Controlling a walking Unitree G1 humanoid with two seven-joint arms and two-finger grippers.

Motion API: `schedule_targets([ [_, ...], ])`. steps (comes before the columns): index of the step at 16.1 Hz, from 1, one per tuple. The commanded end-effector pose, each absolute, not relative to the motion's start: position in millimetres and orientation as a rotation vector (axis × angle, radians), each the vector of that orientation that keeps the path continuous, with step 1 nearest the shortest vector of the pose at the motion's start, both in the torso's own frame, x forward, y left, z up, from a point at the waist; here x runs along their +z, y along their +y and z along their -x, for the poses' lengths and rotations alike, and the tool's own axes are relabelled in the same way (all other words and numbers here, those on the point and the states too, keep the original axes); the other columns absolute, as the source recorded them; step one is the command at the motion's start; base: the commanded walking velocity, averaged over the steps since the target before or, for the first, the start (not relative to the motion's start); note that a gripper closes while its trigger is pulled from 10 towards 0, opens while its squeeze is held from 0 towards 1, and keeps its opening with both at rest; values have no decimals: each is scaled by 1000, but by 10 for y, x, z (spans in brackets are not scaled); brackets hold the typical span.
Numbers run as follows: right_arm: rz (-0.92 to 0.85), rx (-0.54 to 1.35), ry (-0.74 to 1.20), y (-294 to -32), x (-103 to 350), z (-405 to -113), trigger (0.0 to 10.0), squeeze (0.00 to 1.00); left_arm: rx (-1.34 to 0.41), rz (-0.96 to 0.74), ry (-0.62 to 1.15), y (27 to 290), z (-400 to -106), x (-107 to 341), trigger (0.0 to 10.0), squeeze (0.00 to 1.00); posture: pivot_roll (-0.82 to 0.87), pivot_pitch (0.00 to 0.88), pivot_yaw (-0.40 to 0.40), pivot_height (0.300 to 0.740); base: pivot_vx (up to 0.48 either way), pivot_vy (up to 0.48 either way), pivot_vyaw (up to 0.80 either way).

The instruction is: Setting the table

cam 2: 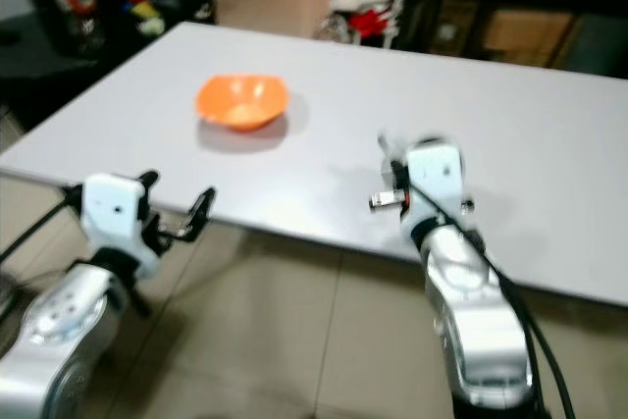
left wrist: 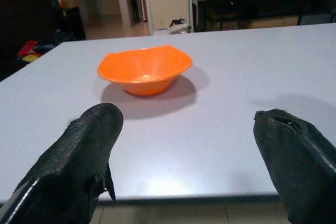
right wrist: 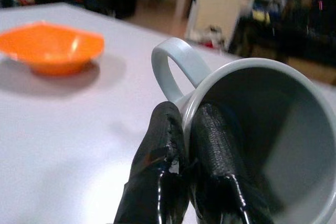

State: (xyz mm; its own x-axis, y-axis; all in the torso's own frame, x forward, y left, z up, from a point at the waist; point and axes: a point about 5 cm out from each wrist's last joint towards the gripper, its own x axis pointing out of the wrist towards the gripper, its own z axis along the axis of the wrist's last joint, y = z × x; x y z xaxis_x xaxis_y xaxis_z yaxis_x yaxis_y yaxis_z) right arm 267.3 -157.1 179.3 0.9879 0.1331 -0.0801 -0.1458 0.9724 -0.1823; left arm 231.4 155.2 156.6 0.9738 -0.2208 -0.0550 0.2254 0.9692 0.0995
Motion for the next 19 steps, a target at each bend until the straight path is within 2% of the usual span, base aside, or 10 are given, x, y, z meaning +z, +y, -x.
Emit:
schedule_targets([
  [1, 190, 210, 39, -1458, 1856, -2690, 10000, 0, -203, -114, 61, 1642, -2295, 1550, 10000, 0, -4, 0, -3, 740, 345, 0, 0],
  [4, 204, 294, 26, -1484, 1901, -2761, 10000, 0, -194, -117, 55, 1638, -2315, 1567, 10000, 0, 25, 0, -11, 740, 340, 0, 0],
  [6, 220, 378, 34, -1411, 1869, -2772, 10000, 0, -184, -120, 51, 1663, -2316, 1579, 10000, 0, 31, 0, -14, 740, 343, 0, 0],
  [13, 268, 479, 47, -1337, 1835, -2808, 10000, 0, -185, -131, 50, 1692, -2283, 1593, 10000, 0, 56, 0, -24, 740, 341, 0, 0],
  [16, 283, 496, 45, -1326, 1824, -2824, 10000, 0, -185, -138, 47, 1712, -2282, 1609, 10000, 0, 68, 0, -29, 740, 335, 0, 800],
  [19, 311, 521, 67, -1378, 1825, -2867, 10000, 0, -278, -149, 59, 1646, -2255, 1608, 10000, 0, 74, 0, -33, 740, 330, 0, 0],
])
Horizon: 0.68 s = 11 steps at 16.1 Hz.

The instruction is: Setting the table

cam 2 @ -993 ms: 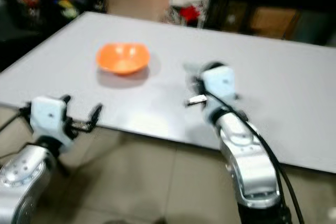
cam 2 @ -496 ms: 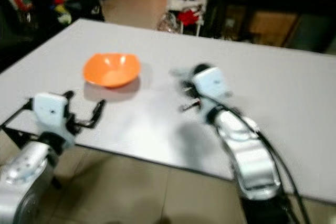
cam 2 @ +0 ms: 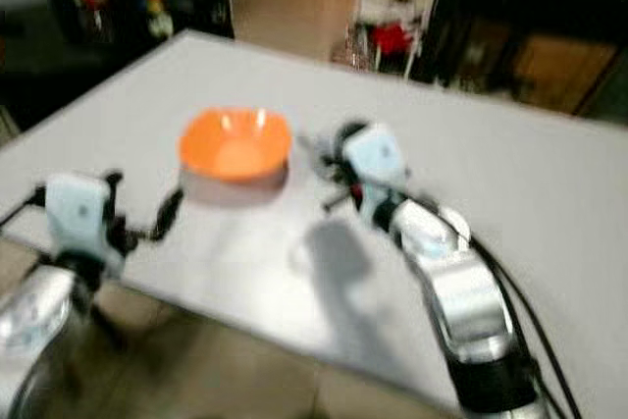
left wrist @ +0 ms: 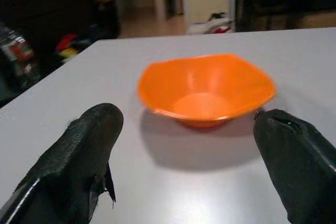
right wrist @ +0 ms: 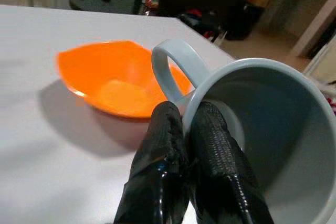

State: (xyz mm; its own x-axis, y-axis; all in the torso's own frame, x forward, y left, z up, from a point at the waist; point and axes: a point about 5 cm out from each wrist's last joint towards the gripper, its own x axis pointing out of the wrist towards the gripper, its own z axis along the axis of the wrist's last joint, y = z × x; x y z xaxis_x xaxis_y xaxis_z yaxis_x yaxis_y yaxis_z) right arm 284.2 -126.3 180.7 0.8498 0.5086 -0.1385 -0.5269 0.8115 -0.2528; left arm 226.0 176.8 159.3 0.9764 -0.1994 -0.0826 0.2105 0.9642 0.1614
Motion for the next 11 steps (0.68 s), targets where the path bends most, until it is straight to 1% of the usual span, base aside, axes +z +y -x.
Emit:
schedule_targets([
  [1, 329, 533, 79, -1395, 1828, -2881, 10000, 0, -313, -154, 64, 1613, -2253, 1601, 10000, 0, 73, 0, -33, 740, 262, 0, 0],
  [3, 404, 600, 132, -1417, 1818, -2916, 10000, 0, -369, -166, 68, 1576, -2270, 1594, 10000, 0, 70, 0, -32, 740, 0, 0, 0],
  [4, 409, 606, 138, -1424, 1816, -2918, 10000, 0, -378, -169, 70, 1572, -2265, 1592, 10000, 0, 70, 0, -33, 740, 0, 0, 0],
  [6, 449, 685, 170, -1472, 1817, -2991, 10000, 0, -517, -192, 104, 1538, -2267, 1569, 10000, 0, 73, 0, -33, 740, 0, 0, 0],
  [8, 499, 740, 183, -1508, 1787, -3102, 10000, 0, -611, -211, 132, 1526, -2296, 1563, 10000, 0, 70, 0, -21, 740, 0, 0, 0],
  [10, 570, 806, 232, -1548, 1702, -3268, 10000, 0, -704, -231, 154, 1503, -2346, 1573, 10000, 0, 67, 0, -1, 740, 0, 0, 0],
  [11, 588, 842, 264, -1540, 1666, -3404, 10000, 0, -771, -240, 172, 1482, -2367, 1581, 10000, 0, 67, 0, 8, 740, 0, 0, 0],
])
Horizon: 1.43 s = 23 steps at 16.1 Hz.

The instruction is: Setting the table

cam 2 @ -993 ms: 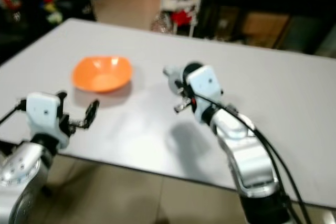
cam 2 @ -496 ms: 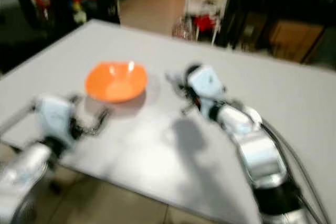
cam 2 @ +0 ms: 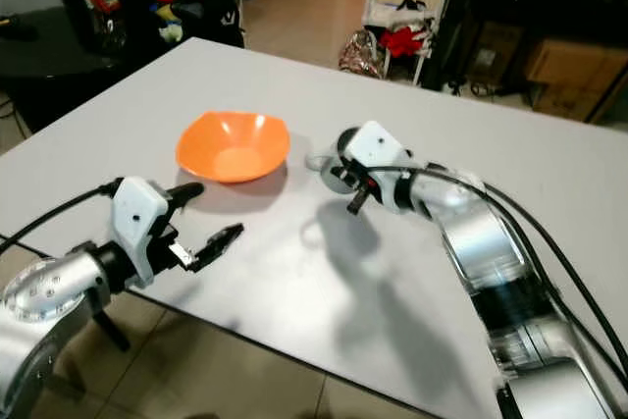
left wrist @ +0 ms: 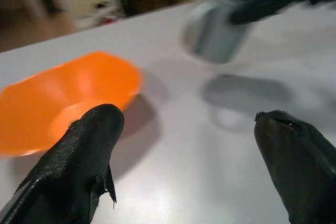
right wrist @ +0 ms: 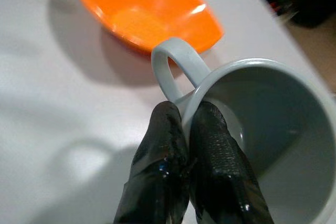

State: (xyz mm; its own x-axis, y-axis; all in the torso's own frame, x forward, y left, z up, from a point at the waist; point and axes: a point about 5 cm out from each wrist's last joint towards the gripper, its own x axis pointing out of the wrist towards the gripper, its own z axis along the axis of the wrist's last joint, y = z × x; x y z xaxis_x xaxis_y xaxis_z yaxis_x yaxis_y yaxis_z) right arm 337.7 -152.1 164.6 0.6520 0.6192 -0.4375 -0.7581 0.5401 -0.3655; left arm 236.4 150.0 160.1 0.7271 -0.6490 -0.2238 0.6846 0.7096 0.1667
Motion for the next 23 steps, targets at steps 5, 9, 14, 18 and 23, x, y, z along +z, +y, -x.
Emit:
schedule_targets([
  [5, 741, 925, 319, -1368, 1603, -3758, 10000, 0, -933, -290, 241, 1483, -2410, 1588, 10000, 0, 90, 0, 6, 740, 0, 0, 0],
  [9, 842, 893, 334, -1254, 1596, -3888, 10000, 0, -952, -280, 265, 1498, -2369, 1588, 10000, 0, 116, 0, -9, 740, 0, 0, 0],
  [14, 870, 898, 321, -1220, 1629, -3925, 10000, 0, -999, -253, 295, 1453, -2283, 1563, 10000, 0, 134, 0, -23, 740, 0, 0, 0],
  [18, 845, 895, 281, -1159, 1702, -3952, 10000, 0, -990, -264, 292, 1462, -2324, 1588, 10000, 0, 138, 0, -28, 740, 0, 0, 0],
  [23, 816, 950, 297, -1162, 1692, -3928, 10000, 1000, -993, -274, 294, 1458, -2361, 1574, 10000, 0, 125, 0, -20, 740, 0, 0, 0],
])
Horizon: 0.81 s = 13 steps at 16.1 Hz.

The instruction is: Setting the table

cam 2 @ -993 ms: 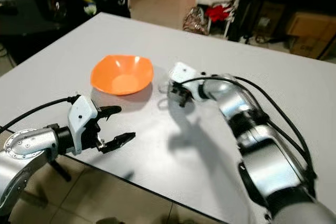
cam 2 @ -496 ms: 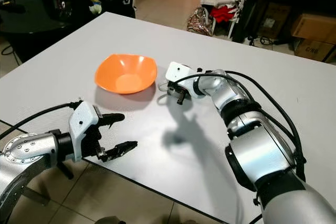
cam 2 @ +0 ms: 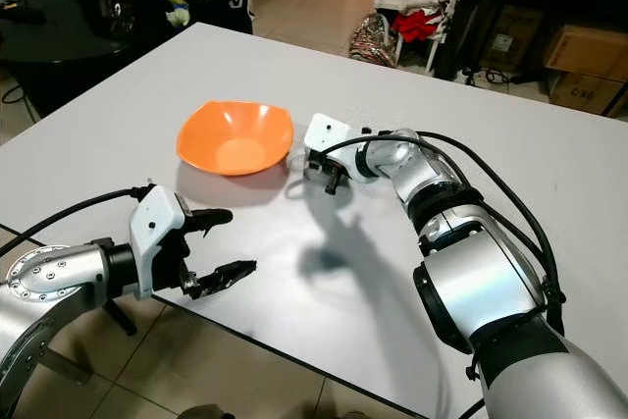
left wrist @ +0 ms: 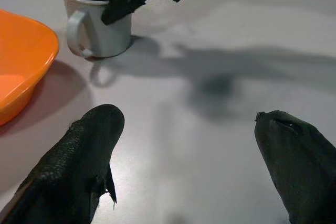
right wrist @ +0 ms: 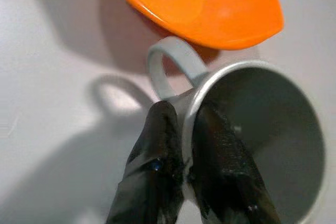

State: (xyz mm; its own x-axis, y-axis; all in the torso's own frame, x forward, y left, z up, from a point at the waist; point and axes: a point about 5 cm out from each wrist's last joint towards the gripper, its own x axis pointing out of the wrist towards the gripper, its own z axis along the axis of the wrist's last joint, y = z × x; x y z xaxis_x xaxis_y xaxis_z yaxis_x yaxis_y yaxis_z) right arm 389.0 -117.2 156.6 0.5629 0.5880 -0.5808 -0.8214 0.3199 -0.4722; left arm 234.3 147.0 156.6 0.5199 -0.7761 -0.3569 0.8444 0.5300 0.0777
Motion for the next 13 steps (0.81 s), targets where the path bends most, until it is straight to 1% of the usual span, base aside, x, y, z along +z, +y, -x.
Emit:
schedule_targets([
  [1, 817, 960, 301, -1173, 1701, -3927, 10000, 1000, -993, -277, 293, 1456, -2379, 1573, 10000, 0, 121, 0, -18, 740, 0, 0, 0],
  [5, 851, 967, 279, -1232, 1807, -3949, 10000, 1000, -979, -304, 278, 1471, -2455, 1581, 10000, 0, 116, 0, -11, 740, 0, 0, 0],
  [9, 867, 1018, 202, -1411, 2103, -3962, 10000, 1000, -951, -301, 224, 1524, -2552, 1662, 10000, 0, 97, 0, 11, 740, 0, 0, 0],
  [10, 844, 1038, 164, -1474, 2200, -3951, 10000, 1000, -946, -288, 214, 1528, -2547, 1687, 10000, 0, 93, 0, 11, 740, 0, 0, 0],
  [11, 777, 1029, 95, -1593, 2392, -3945, 10000, 1000, -937, -272, 195, 1542, -2528, 1772, 10000, 0, 79, 0, 18, 740, 0, 0, 0],
  [12, 687, 988, 5, -1645, 2474, -3932, 10000, 1000, -905, -243, 173, 1559, -2510, 1790, 10000, 0, 69, 0, 14, 740, 0, 0, 0],
  [13, 641, 962, -35, -1669, 2497, -3924, 10000, 1000, -886, -240, 168, 1569, -2499, 1782, 10000, 0, 69, 0, 14, 740, 0, 0, 0],
])
